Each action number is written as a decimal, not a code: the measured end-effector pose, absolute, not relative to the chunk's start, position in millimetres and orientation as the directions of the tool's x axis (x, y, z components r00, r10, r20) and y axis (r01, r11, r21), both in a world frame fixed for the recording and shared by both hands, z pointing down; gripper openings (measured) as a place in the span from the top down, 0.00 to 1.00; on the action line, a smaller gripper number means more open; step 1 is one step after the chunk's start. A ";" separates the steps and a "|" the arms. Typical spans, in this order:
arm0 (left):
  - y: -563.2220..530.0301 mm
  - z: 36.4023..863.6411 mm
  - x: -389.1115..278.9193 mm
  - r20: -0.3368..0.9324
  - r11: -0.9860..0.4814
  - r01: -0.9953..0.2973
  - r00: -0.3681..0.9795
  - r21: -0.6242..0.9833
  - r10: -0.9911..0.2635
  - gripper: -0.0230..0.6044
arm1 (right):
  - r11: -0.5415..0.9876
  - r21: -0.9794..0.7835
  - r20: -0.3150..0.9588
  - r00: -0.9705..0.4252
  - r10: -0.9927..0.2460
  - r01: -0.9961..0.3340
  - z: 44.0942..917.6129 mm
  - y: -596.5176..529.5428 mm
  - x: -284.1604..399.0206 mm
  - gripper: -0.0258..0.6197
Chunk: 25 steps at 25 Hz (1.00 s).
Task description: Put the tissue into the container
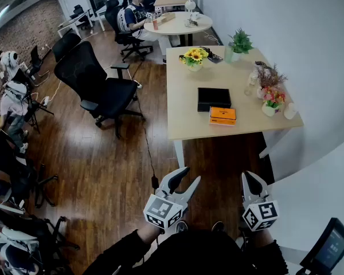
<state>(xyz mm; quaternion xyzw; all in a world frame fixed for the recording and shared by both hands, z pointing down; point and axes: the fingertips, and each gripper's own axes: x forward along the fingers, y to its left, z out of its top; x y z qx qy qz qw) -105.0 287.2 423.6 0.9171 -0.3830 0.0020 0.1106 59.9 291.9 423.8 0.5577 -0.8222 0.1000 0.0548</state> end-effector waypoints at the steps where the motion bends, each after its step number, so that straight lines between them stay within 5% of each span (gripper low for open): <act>1: 281.7 427.0 -113.2 0.091 -0.674 -0.708 0.701 0.212 -0.707 0.73 | 0.353 -0.098 0.208 -0.366 -0.907 -0.931 426.9 289.2 57.4 0.94; 7: 240.4 446.4 -146.9 0.110 -0.612 -0.735 0.662 0.293 -0.742 0.64 | 0.329 -0.051 0.257 -0.331 -0.908 -0.943 445.1 264.8 58.4 0.76; 17: 140.5 484.8 -128.0 0.242 -0.534 -0.809 0.585 0.247 -0.774 0.49 | 0.322 -0.102 0.290 -0.338 -0.895 -0.941 498.2 135.4 118.7 0.60; 25: 39.2 525.9 -73.1 0.391 -0.444 -0.856 0.516 0.264 -0.762 0.49 | 0.428 -0.156 0.372 -0.454 -0.810 -0.890 540.3 17.5 155.5 0.58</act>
